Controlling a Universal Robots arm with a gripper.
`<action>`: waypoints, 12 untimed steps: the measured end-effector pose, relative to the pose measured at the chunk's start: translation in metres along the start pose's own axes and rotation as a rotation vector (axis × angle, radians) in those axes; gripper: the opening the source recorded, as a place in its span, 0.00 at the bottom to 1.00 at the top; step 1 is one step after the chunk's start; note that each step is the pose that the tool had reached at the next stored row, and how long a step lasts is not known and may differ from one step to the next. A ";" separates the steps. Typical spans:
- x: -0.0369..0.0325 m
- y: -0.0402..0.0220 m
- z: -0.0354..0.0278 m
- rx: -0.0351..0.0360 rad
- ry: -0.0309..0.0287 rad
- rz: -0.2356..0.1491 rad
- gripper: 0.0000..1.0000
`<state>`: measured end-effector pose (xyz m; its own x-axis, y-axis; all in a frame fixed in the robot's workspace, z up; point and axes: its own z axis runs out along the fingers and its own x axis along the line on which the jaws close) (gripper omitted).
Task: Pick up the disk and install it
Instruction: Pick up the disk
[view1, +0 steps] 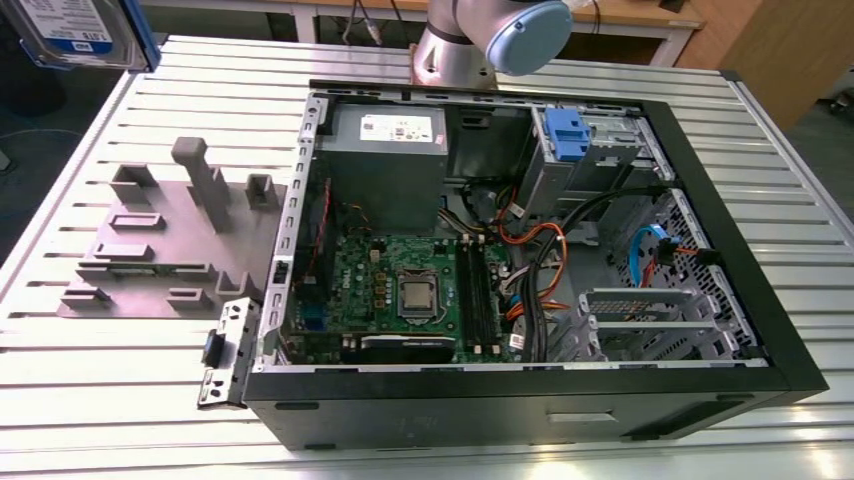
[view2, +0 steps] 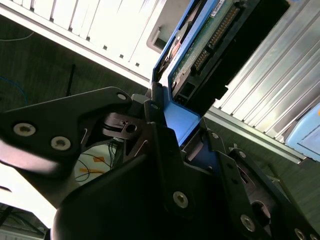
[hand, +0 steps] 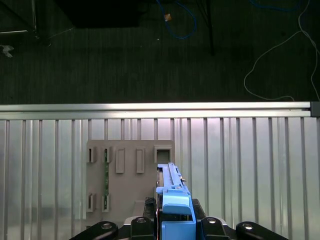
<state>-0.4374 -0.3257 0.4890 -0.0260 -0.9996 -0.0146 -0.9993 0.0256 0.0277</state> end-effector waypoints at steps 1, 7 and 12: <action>0.0000 0.0000 -0.0003 0.0000 0.0000 0.000 0.36; 0.0000 0.0001 -0.0021 0.0001 -0.0001 0.000 0.36; -0.0001 0.0001 -0.0051 -0.0001 0.0000 0.000 0.36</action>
<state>-0.4374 -0.3257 0.4941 -0.0260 -0.9996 -0.0146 -0.9993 0.0256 0.0278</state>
